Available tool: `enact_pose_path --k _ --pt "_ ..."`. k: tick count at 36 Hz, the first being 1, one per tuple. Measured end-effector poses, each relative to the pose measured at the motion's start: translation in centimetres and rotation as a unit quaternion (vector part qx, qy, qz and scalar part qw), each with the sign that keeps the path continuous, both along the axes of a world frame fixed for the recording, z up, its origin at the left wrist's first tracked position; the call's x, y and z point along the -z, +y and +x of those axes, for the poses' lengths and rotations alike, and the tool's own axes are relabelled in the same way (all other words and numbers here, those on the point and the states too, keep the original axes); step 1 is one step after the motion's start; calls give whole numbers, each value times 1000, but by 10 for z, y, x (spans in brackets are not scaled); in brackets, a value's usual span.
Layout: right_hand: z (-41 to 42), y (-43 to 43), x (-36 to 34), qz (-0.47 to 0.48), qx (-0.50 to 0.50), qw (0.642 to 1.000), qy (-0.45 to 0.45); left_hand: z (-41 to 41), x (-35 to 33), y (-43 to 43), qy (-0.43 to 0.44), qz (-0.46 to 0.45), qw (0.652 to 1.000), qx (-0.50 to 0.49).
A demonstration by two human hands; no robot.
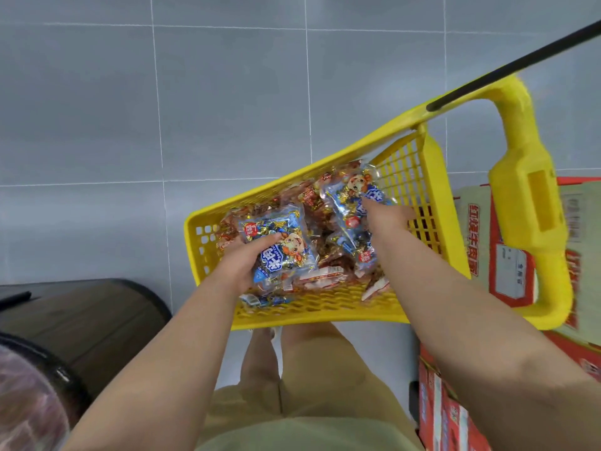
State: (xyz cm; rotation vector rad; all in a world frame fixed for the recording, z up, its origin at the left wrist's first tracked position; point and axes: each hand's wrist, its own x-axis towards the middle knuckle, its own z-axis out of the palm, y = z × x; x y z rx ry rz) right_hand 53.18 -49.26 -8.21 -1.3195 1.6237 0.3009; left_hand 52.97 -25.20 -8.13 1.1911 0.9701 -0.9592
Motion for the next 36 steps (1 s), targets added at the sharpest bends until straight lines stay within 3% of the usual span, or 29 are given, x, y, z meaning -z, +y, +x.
enact_pose_path --k 6,10,16,20,23,26,31,36 --pt "0 1 -1 81 -44 996 -7 -3 -5 2 -2 14 1000 -5" --pt "0 7 -11 44 -26 997 -58 -4 -18 15 -4 -1 1000 -10" --pt "-19 28 -46 25 -151 982 -111 -13 -46 43 -50 27 997 -52" --pt "-26 54 -66 106 -240 952 -158 -24 -73 68 -75 55 990 -108" --pt "-24 84 -78 115 -321 925 -166 -38 -93 90 -95 69 982 -147" --pt "-16 122 -92 175 -311 916 -183 -61 -115 120 -119 85 968 -203" --pt "-15 196 -120 338 -348 853 -190 -119 -147 183 -171 102 927 -319" --pt "-51 284 -149 403 -429 788 -183 -201 -166 250 -232 121 870 -417"
